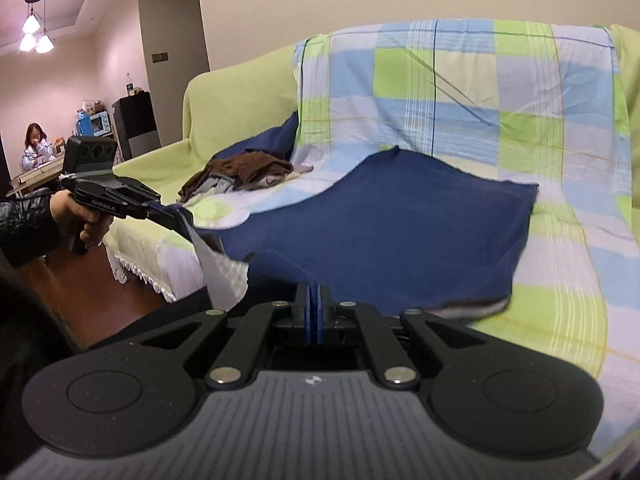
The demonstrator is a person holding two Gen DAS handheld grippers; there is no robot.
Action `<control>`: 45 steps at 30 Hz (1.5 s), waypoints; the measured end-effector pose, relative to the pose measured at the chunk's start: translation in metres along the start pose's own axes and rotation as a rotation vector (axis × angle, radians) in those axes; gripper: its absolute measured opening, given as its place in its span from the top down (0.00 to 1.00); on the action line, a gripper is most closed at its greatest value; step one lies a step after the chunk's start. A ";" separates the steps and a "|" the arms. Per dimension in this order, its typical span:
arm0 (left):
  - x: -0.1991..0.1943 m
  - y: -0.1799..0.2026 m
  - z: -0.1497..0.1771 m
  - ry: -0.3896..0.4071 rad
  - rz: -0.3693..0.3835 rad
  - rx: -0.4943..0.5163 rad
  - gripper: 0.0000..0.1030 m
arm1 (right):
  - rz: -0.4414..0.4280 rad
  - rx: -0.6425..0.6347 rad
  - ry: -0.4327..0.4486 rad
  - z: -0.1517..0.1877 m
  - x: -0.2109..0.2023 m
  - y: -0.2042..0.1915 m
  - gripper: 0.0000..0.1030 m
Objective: Fold clothes
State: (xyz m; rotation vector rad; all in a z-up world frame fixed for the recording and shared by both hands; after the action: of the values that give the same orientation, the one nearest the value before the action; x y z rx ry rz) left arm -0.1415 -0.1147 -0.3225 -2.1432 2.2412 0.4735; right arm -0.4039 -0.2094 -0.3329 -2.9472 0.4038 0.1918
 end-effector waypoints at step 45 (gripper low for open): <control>0.203 -0.232 -0.022 -0.092 -0.167 -0.120 0.99 | 0.181 0.319 -0.001 -0.002 0.215 0.250 0.98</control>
State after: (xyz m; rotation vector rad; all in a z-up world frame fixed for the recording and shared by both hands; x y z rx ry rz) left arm 0.0759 -0.3225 -0.3937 -2.2892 2.0138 0.7008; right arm -0.2673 -0.5024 -0.3975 -2.5978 0.6379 0.1354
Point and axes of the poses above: each gripper's, at about its wrist camera, not at the fingertips, and x roughly the way its jaws point, y to its right, z to its underside, the point moved 6 cm from there along x, roughly the way its jaws point, and after that the axes turned 15 degrees about y, right-handed, at the moved point
